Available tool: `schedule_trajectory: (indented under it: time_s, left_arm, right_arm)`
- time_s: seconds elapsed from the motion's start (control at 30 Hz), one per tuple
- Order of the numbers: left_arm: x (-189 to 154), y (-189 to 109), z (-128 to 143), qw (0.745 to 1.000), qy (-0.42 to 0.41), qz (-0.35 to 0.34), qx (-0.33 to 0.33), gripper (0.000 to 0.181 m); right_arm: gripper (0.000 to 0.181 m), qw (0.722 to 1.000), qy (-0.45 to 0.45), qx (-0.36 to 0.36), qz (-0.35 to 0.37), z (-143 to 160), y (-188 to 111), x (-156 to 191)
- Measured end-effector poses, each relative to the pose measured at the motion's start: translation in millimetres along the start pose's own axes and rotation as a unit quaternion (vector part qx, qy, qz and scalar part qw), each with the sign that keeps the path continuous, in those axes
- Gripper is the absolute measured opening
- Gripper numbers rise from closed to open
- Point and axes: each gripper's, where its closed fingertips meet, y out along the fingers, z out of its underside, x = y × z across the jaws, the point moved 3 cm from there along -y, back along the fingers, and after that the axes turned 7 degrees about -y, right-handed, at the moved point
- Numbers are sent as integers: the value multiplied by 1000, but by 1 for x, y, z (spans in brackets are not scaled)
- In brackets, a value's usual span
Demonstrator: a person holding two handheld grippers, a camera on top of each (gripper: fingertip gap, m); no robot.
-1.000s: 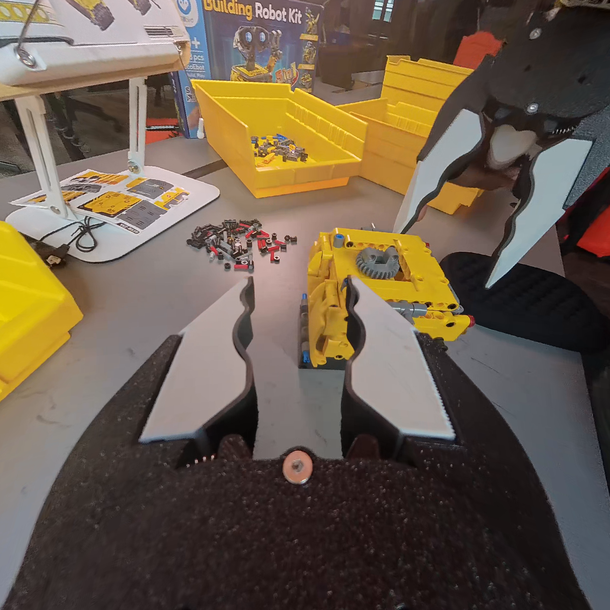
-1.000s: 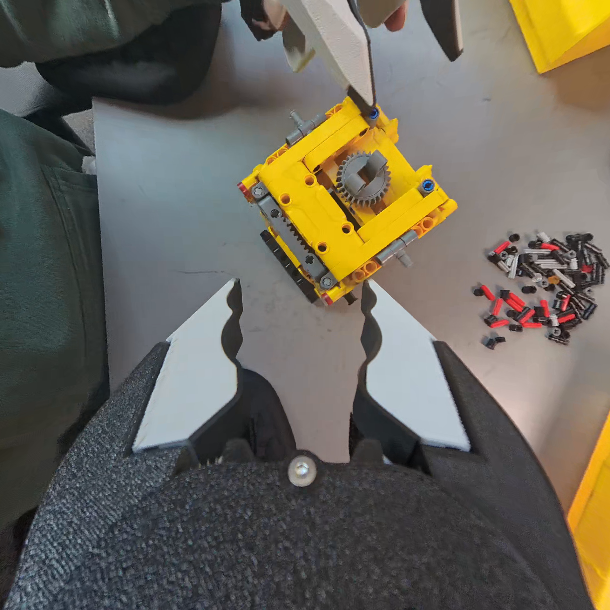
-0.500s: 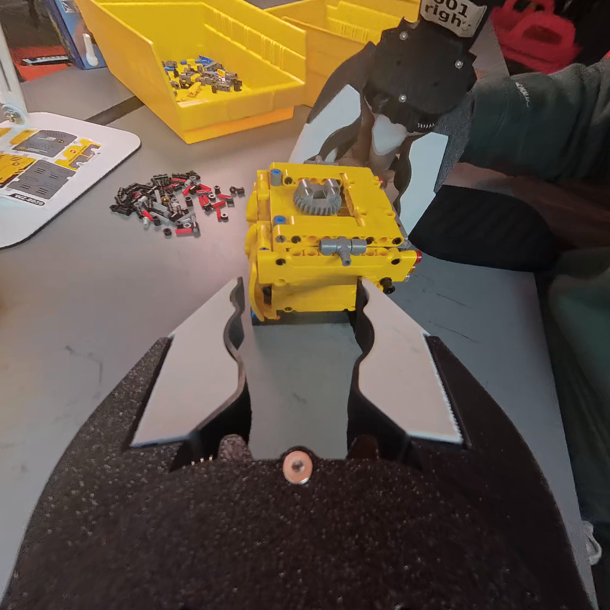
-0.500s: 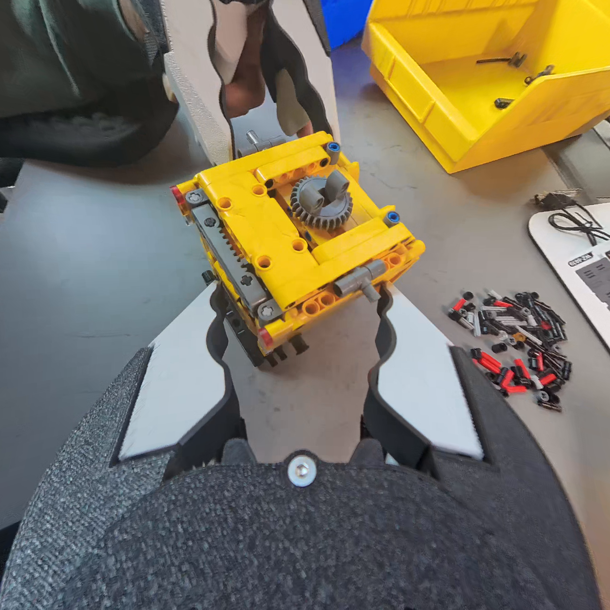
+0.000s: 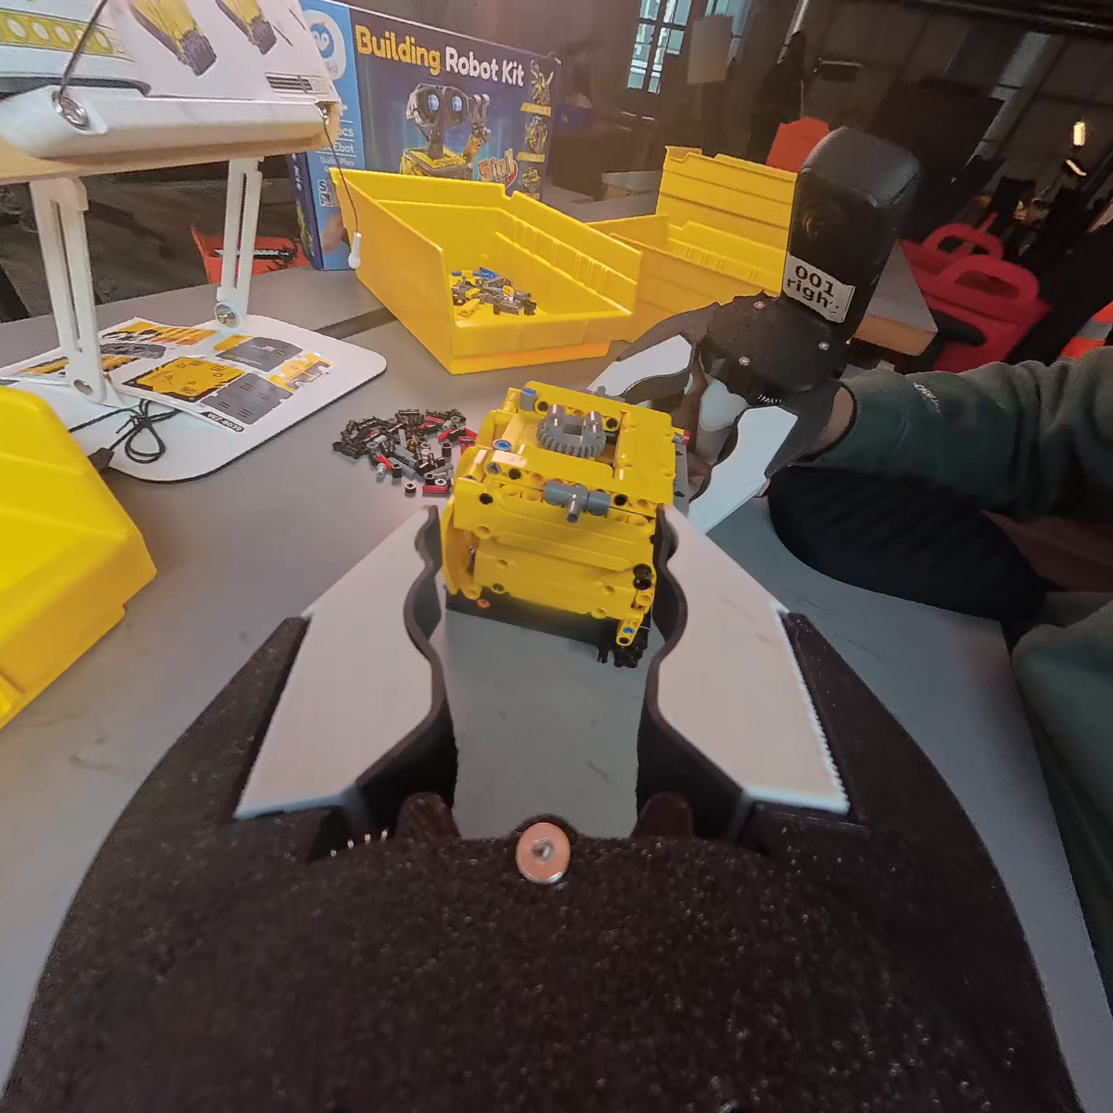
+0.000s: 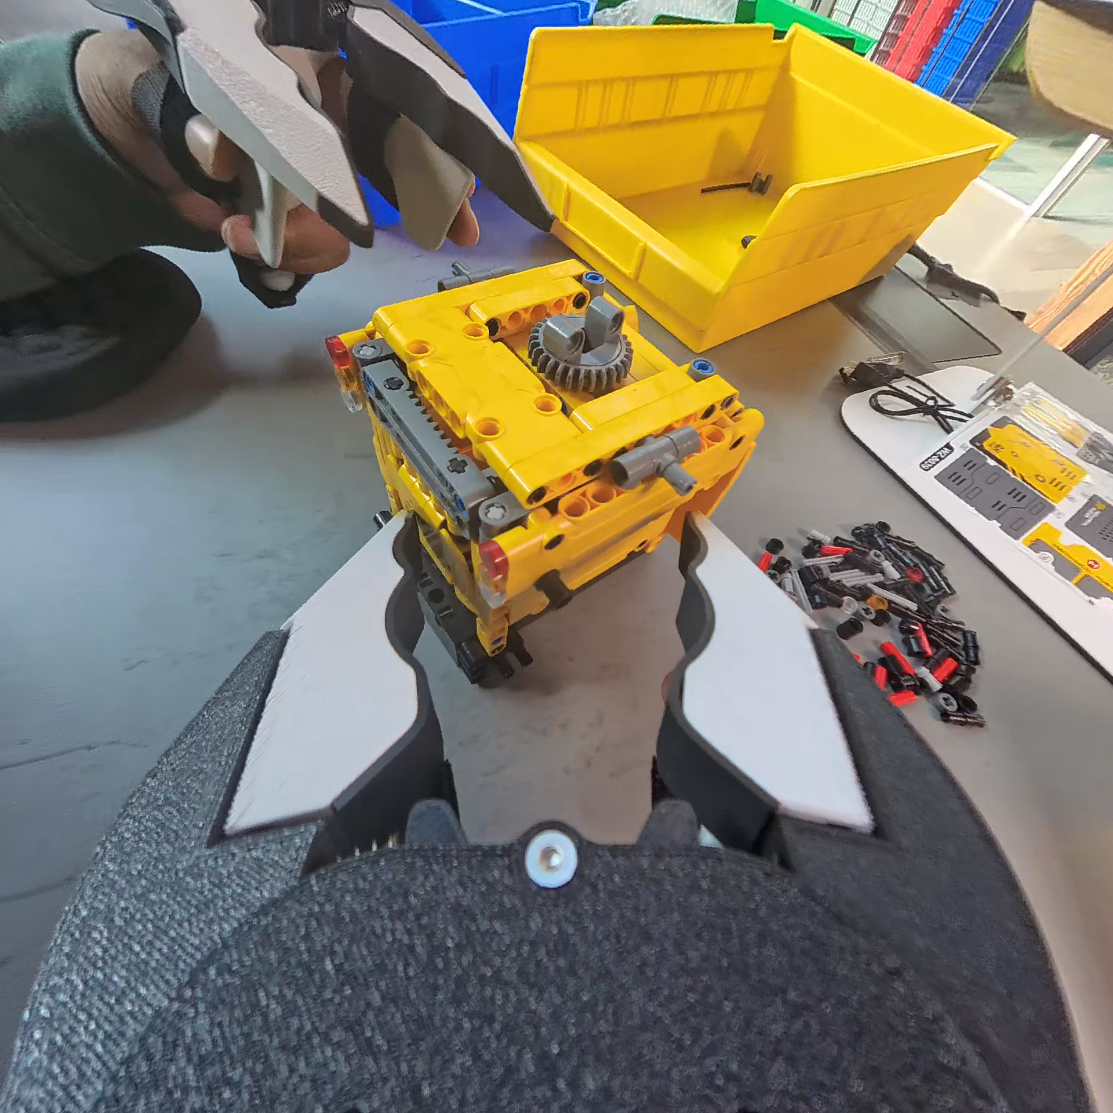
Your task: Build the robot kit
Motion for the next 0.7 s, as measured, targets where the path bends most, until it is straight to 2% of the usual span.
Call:
schedule_trajectory:
  time_s: [0.13, 0.43, 0.6, 0.7]
  left_arm:
    - [-13, 8, 3, 1000, 3, 30, 4, 79]
    - [-9, 26, 20, 999, 33, -18, 31, 72]
    - [-1, 17, 2, 996, 49, -62, -32, 69]
    - [8, 3, -13, 988, 62, -111, -92, 68]
  right_arm:
    - [76, 1000, 0, -3, 29, 0, 2, -6]
    - [78, 998, -6, -37, 43, -4, -1, -10]
    - [102, 991, 4, -95, 91, -17, -21, -25]
    - [92, 981, 6, -133, 142, -25, -37, -42]
